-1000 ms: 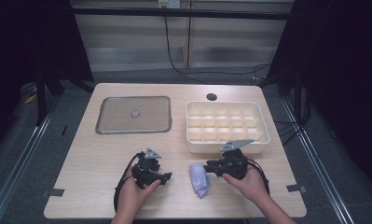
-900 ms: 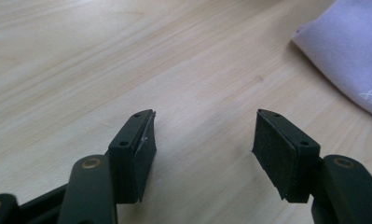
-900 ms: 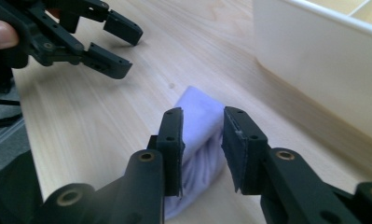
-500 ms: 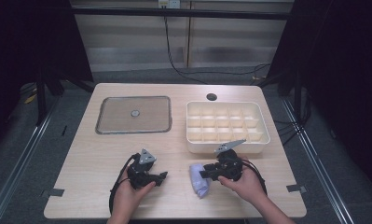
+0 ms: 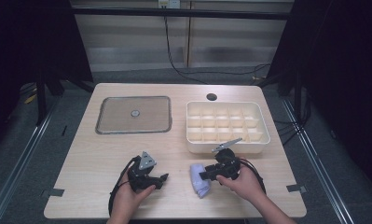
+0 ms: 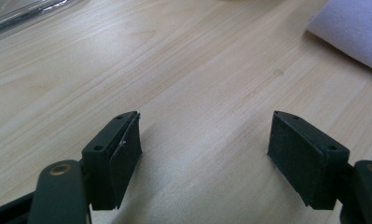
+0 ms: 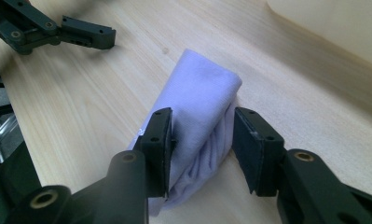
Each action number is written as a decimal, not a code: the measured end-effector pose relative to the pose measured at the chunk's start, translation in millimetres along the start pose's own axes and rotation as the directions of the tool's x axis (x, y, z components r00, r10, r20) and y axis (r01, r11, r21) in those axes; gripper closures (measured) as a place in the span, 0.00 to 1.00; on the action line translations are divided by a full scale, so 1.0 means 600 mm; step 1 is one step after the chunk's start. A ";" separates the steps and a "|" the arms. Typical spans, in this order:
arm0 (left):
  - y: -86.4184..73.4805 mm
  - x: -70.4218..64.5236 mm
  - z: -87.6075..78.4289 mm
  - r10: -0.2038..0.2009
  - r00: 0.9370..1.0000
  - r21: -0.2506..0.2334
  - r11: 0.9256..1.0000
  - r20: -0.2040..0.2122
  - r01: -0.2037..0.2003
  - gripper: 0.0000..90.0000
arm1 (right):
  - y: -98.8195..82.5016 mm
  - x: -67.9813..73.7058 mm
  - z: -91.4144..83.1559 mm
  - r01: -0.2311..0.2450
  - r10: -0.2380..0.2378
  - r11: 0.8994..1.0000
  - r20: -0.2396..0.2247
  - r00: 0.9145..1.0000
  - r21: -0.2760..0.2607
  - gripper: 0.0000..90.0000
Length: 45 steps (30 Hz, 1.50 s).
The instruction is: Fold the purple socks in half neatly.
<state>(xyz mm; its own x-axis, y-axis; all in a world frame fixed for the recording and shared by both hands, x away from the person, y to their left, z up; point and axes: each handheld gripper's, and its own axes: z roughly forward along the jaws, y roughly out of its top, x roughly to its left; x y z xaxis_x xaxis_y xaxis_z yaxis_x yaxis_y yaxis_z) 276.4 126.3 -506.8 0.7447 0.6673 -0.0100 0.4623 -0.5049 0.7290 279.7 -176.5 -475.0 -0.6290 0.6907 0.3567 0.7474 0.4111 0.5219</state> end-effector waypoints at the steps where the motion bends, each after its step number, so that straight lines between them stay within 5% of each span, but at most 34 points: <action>1: 0.000 0.000 0.000 0.000 1.000 0.000 1.000 0.000 0.000 0.28 | 0.000 -0.002 0.001 -0.002 0.002 1.000 -0.002 1.000 0.004 0.63; 23: 0.000 0.000 0.000 0.001 1.000 0.001 1.000 0.002 -0.001 0.27 | 0.001 -0.007 0.018 -0.073 0.076 0.995 -0.031 0.997 0.064 0.60; 45: 0.000 0.001 0.000 0.008 1.000 0.000 1.000 0.003 -0.008 0.27 | 0.006 -0.010 0.021 -0.164 0.169 0.982 -0.045 0.985 0.097 0.77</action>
<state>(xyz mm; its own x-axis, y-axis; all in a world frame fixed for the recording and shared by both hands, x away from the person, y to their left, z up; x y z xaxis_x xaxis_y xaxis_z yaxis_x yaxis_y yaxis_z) 276.7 126.5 -506.8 0.7495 0.6620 -0.0065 0.4567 -0.5099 0.7290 288.8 -171.5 -484.9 -0.5030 0.7226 0.4741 0.8575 0.3485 0.3785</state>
